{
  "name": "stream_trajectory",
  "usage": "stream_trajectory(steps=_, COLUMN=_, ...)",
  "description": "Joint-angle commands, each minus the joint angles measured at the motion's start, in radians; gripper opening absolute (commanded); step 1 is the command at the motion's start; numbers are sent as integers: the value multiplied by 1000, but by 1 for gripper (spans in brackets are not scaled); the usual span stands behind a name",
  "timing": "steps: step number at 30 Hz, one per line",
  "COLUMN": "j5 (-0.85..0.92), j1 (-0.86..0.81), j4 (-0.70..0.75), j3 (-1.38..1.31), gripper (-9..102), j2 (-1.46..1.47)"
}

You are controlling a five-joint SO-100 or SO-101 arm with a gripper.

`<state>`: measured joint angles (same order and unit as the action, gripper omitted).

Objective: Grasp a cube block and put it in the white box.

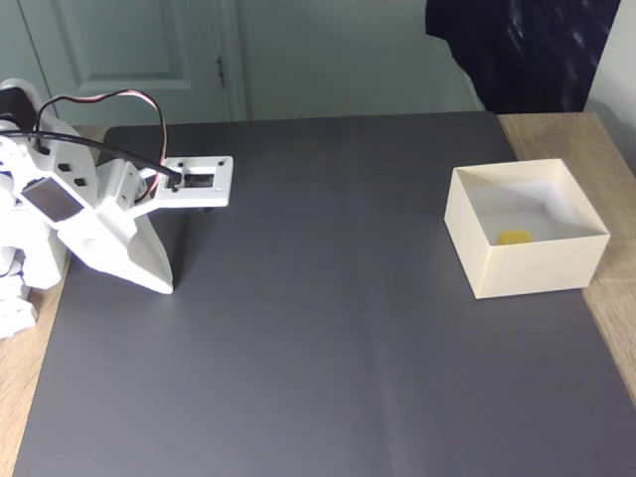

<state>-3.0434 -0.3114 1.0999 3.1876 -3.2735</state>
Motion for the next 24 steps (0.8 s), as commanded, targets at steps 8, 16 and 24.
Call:
stream_trajectory(steps=8, j5=100, j1=8, j4=25, j3=-3, gripper=1, j2=-8)
stream_trajectory(steps=16, j5=100, j1=8, j4=26, j3=-3, gripper=1, j2=-8)
stream_trajectory(steps=24, j5=100, j1=8, j4=26, j3=-3, gripper=1, j2=-8)
